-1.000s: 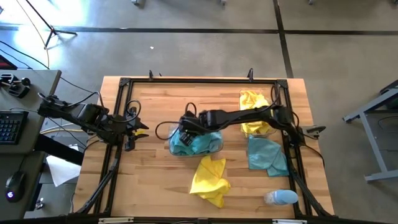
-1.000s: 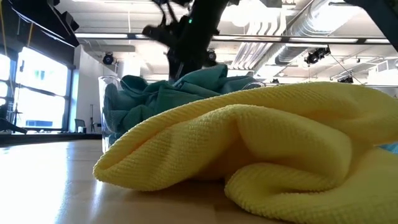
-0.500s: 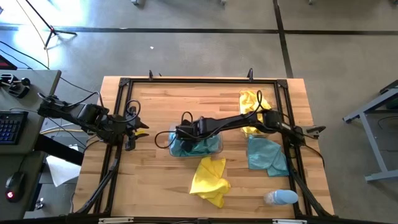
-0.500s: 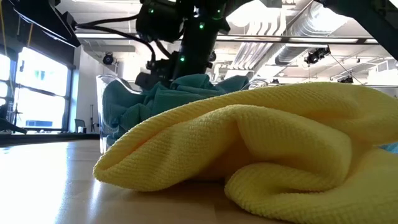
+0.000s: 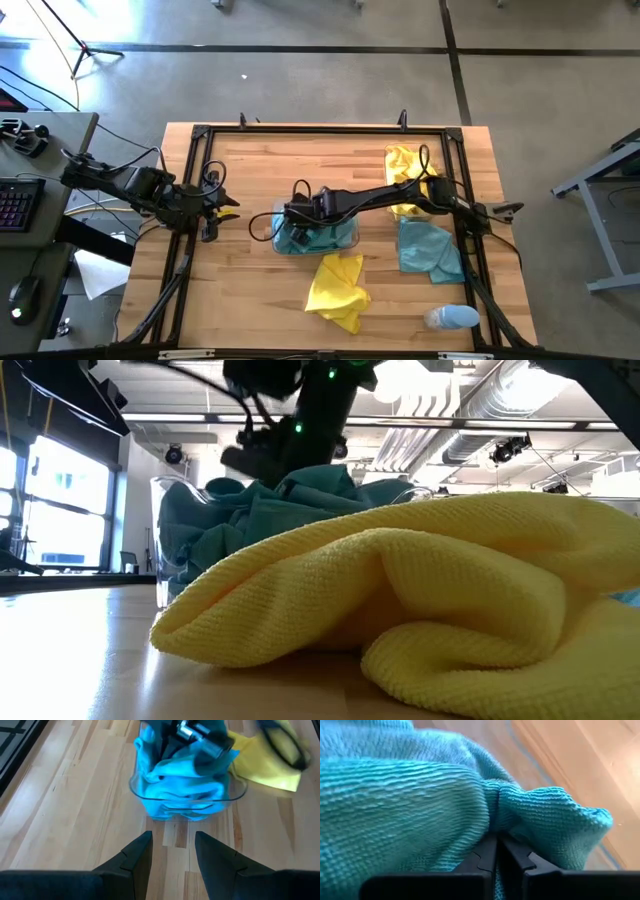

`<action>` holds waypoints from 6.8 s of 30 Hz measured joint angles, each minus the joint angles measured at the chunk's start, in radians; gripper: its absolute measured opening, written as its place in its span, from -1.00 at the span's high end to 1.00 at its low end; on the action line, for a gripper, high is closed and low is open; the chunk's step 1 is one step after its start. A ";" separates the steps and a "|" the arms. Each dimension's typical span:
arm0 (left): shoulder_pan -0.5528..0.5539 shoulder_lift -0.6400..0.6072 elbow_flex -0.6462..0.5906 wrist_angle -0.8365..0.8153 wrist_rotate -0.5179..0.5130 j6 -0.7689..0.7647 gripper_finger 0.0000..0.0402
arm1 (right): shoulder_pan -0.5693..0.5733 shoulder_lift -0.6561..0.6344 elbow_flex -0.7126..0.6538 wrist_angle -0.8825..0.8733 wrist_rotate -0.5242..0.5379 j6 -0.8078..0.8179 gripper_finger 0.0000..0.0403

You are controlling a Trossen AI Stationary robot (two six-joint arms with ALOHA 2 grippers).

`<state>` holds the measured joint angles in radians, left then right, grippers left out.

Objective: Sort microfiber towel by color & place in baskets
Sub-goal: Put the blue towel into the bottom transparent bin, then put the yellow towel into the top transparent bin

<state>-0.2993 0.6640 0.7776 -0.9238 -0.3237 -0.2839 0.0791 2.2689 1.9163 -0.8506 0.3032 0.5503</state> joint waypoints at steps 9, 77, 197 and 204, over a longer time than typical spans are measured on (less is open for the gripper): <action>0.000 0.000 0.000 0.000 -0.001 0.025 0.33 | 0.007 -0.049 0.000 -0.007 -0.024 0.011 0.50; 0.000 0.001 0.000 0.001 0.002 0.000 0.33 | 0.409 0.134 0.008 -0.273 -0.337 0.571 0.62; 0.000 0.001 0.000 0.015 -0.241 -0.020 0.33 | -0.288 -1.048 -0.905 -0.403 0.035 0.723 0.09; 0.000 0.000 0.000 0.015 -0.241 -0.022 0.33 | -0.246 -1.047 -0.935 -0.336 0.259 0.780 0.09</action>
<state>-0.2993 0.6644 0.7776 -0.9089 -0.5644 -0.3060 -0.1669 1.2221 0.9813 -1.1866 0.5626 1.3300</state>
